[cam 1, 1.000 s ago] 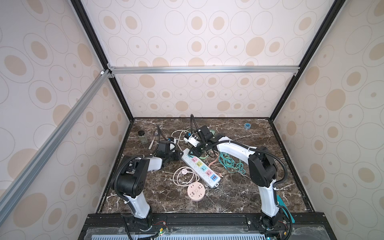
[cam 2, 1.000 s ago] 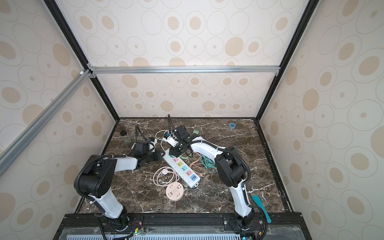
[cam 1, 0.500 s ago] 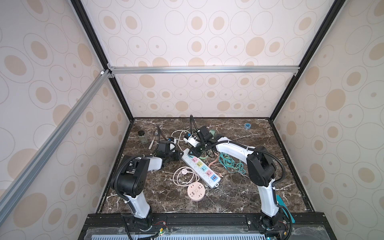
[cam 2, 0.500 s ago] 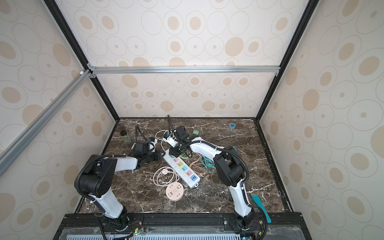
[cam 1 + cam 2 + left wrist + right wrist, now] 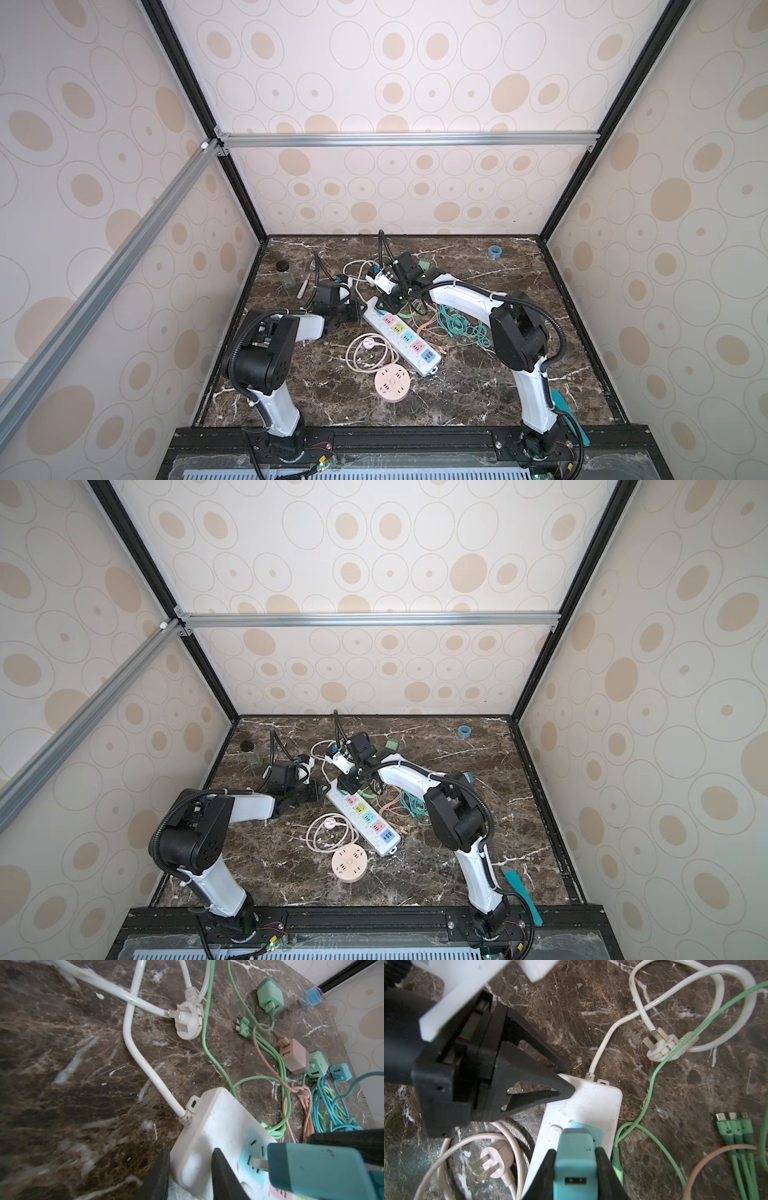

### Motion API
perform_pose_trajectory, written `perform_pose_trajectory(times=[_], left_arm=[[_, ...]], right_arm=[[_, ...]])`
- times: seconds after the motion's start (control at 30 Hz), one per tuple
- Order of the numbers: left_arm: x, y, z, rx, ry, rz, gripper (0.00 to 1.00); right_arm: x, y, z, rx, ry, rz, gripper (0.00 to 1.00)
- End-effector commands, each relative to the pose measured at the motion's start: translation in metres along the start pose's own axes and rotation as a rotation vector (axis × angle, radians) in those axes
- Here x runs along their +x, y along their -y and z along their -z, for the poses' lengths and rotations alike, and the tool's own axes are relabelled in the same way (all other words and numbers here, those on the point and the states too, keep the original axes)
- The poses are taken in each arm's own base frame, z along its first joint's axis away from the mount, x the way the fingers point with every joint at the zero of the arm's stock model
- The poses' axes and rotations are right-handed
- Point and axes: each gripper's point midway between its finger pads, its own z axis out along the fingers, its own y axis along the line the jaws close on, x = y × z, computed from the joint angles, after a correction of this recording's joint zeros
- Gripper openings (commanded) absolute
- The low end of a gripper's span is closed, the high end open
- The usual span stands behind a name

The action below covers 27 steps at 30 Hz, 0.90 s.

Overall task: Insert the plug
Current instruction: 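Lower the teal charger prongs into the teal socket with the right gripper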

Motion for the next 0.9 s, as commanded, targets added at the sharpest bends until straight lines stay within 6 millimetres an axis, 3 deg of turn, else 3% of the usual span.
perform_pose_trajectory(times=[0.0,0.87], left_arm=[[0.002,0.002,-0.003,0.019,-0.019,0.005,0.34],[0.0,0.003,0.0,0.013,-0.018,0.001,0.34]], right_arm=[[-0.004,-0.002,-0.007,0.003,0.004,0.017,0.03],[0.017,0.003,-0.012,0.083,-0.125,-0.019,0.01]])
